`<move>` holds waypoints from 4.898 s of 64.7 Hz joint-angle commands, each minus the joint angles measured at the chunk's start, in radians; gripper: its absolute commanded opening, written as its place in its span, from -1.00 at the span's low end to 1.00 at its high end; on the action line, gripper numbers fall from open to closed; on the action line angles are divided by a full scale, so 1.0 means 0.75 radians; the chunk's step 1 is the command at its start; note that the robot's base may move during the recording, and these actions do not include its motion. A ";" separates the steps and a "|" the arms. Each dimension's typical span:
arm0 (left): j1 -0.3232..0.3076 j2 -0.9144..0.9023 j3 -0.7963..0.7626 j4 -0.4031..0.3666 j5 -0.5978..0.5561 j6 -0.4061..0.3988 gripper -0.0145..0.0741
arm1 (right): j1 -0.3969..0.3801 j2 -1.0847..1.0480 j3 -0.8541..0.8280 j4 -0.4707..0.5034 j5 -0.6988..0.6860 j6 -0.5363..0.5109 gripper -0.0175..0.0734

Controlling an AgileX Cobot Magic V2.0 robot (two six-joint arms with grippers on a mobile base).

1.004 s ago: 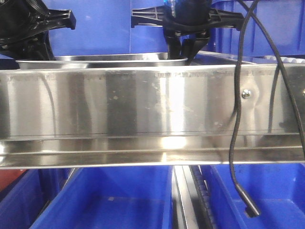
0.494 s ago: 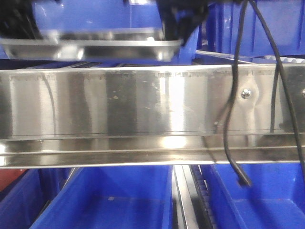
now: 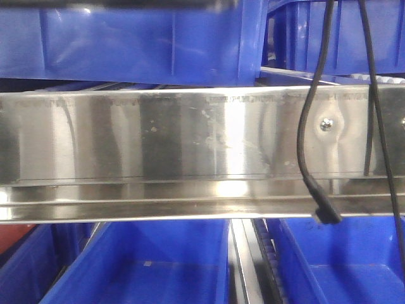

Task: Stack silver trays without gaps
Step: 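Lift the silver tray with both grippers and pull it off the shelf, then drive the base to the other rack holding the tray in both grippers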

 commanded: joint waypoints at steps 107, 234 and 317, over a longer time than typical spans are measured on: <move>-0.215 -0.153 -0.008 0.391 -0.199 -0.314 -0.71 | 0.050 -0.108 -0.006 -0.166 -0.087 0.087 -0.74; -0.215 -0.153 -0.008 0.391 -0.199 -0.314 -0.71 | 0.050 -0.108 -0.006 -0.166 -0.087 0.087 -0.74; -0.215 -0.153 -0.008 0.391 -0.199 -0.314 -0.71 | 0.050 -0.108 -0.006 -0.166 -0.087 0.087 -0.74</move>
